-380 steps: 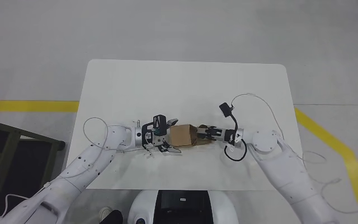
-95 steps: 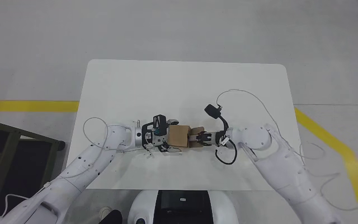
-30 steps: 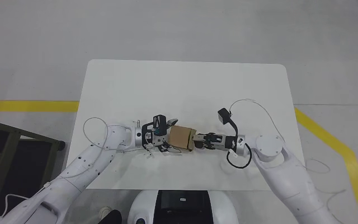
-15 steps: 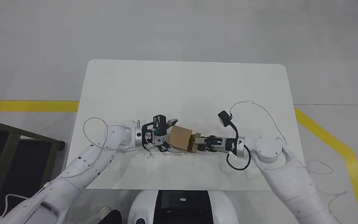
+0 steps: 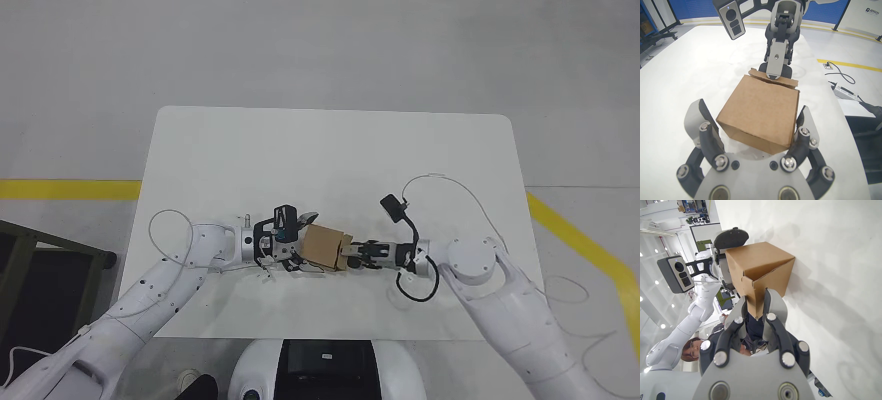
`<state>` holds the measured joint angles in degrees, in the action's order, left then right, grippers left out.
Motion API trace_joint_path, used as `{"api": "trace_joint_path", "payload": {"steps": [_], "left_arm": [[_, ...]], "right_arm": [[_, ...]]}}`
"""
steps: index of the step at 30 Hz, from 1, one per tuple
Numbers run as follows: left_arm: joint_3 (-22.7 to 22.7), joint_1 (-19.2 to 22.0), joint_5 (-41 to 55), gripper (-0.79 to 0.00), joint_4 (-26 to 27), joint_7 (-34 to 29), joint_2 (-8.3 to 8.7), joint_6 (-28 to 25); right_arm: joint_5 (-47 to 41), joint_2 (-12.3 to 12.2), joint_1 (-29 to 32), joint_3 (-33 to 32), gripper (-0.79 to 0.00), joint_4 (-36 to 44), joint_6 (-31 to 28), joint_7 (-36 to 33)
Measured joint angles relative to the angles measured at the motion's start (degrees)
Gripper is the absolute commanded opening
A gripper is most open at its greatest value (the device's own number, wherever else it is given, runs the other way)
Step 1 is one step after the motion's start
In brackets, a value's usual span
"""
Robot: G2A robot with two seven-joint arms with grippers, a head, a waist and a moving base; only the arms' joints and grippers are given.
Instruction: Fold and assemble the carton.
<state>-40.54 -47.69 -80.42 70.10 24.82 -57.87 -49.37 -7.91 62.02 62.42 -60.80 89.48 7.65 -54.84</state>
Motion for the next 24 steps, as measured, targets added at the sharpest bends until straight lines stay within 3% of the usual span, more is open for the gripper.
{"api": "trace_joint_path", "payload": {"steps": [24], "left_arm": [[0.00,0.00,0.00,0.000,0.00,0.00,0.00,0.00]], "right_arm": [[1.17,0.02,-0.34,0.55,-0.631,0.50,2.08,0.81]]}}
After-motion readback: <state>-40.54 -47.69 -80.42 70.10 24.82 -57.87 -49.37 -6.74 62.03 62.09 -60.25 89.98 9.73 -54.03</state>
